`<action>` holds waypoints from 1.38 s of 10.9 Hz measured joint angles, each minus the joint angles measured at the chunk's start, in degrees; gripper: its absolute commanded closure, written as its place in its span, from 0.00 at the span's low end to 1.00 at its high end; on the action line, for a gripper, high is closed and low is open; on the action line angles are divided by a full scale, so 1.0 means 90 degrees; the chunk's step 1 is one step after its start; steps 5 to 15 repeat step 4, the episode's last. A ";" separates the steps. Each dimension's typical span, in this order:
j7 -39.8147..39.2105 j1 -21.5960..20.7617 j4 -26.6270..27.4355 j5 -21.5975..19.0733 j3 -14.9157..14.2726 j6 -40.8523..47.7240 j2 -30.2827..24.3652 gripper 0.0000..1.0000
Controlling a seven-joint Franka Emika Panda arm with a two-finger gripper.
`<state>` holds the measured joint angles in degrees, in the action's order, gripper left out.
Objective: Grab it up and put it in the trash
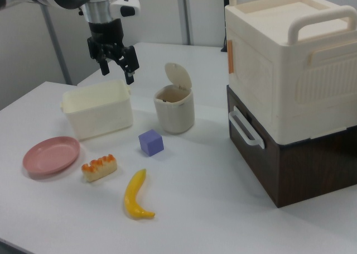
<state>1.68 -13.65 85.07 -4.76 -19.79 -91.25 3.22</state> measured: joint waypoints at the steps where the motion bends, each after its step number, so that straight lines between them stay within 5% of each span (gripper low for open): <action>1: 0.0001 -0.0002 0.0000 0.0254 0.0004 -0.0018 0.0000 0.00; 3: 0.0005 -0.0002 0.0001 0.0551 0.0006 -0.0034 0.0000 0.00; 15: 0.0005 -0.0002 0.0000 0.0565 0.0006 -0.0035 0.0000 0.00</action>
